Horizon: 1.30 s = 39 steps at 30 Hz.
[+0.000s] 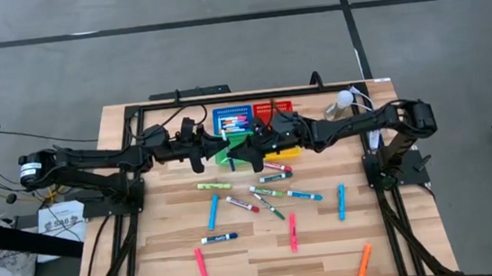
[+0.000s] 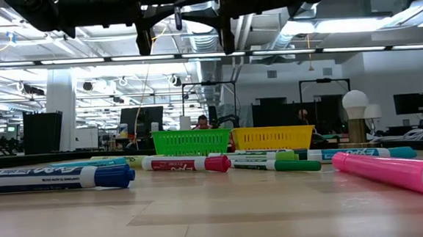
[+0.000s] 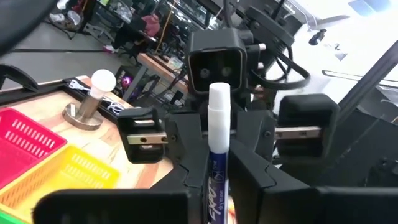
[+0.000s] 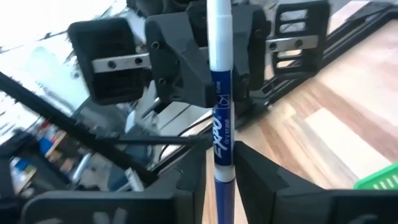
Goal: Pick & Place Markers
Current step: Put the medium dark blue marker into the green bin
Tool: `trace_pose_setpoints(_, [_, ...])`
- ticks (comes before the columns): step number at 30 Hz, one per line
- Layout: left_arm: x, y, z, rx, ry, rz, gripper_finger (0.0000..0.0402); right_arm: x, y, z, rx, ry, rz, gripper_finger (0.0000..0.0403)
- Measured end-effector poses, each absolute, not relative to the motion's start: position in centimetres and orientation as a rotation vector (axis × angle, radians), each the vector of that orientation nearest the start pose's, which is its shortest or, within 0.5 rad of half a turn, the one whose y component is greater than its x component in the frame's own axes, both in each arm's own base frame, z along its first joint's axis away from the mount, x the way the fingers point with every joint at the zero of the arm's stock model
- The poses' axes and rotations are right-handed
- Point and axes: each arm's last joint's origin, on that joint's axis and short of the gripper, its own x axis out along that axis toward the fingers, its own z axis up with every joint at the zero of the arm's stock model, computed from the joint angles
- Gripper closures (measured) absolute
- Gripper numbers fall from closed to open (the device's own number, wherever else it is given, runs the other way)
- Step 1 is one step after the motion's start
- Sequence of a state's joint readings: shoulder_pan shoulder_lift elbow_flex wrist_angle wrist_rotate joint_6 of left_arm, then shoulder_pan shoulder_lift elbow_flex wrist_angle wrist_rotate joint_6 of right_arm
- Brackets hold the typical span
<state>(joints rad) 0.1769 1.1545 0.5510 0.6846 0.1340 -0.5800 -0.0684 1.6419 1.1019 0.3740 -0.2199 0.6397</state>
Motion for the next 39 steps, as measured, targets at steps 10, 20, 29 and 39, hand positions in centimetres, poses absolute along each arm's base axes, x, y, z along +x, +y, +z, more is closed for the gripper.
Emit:
trace_pose_setpoints(10, [24.2, 4.2, 26.0, -0.567, -0.076, 0.055, 0.0364, 36.9, -3.6, 27.2, 0.664, 0.297, 0.158, 0.026])
trace_pose_setpoints(20, [24.0, 5.1, 25.6, -0.547, -0.041, 0.093, 0.0364, 36.0, -4.9, 25.3, 0.658, 0.485, 0.113, 0.0219])
trace_pose_setpoints(29, [24.0, 4.7, 24.7, -0.369, 0.073, 0.076, 0.0364, 33.8, -5.1, 22.4, 0.649, 0.845, 0.015, 0.0223])
trace_pose_setpoints(39, [26.2, 6.2, 28.4, -0.102, 0.332, 0.177, 0.0363, 33.0, -1.8, 24.1, 0.536, 0.839, 0.025, 0.0218])
